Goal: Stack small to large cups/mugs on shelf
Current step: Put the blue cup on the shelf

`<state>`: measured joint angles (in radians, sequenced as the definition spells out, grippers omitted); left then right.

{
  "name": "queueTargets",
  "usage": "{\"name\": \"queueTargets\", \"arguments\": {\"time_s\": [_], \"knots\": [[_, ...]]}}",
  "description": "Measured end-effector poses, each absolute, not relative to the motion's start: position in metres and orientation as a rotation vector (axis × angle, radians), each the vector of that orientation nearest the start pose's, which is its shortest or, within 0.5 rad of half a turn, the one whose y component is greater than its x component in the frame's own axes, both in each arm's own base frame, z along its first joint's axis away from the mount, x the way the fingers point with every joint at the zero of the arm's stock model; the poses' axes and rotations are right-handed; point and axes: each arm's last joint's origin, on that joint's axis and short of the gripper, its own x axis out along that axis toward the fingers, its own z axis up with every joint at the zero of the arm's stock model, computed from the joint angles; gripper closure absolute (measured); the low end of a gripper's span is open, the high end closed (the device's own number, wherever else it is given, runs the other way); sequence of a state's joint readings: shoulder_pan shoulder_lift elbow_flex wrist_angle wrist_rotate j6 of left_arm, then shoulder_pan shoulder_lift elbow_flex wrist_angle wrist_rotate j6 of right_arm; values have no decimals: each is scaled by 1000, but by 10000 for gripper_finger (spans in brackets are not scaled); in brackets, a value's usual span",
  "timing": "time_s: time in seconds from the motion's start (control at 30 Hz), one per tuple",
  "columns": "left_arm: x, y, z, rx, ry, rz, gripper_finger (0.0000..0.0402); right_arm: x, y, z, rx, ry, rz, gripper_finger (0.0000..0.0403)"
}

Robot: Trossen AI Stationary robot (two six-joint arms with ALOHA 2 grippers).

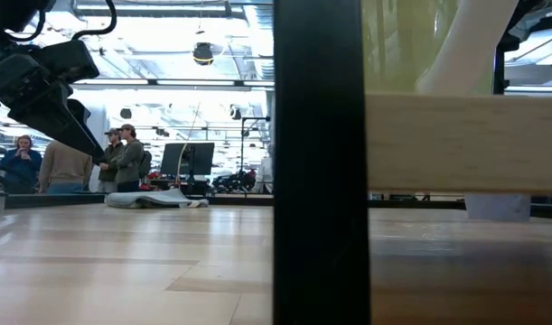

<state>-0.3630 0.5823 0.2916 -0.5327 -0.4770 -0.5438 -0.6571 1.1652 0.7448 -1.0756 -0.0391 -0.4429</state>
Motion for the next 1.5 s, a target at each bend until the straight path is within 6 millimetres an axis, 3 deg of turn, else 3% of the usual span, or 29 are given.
{"name": "queueTargets", "arguments": {"time_s": [0.47,1.0,1.5], "knots": [[112,-28,167,-181,693,304,148,136,-104,204,198,1478,-203,177],[112,-28,167,-181,693,304,148,137,-104,205,104,1477,-128,310],[112,-28,167,-181,694,304,148,138,-104,205,85,1472,-115,343]]}}
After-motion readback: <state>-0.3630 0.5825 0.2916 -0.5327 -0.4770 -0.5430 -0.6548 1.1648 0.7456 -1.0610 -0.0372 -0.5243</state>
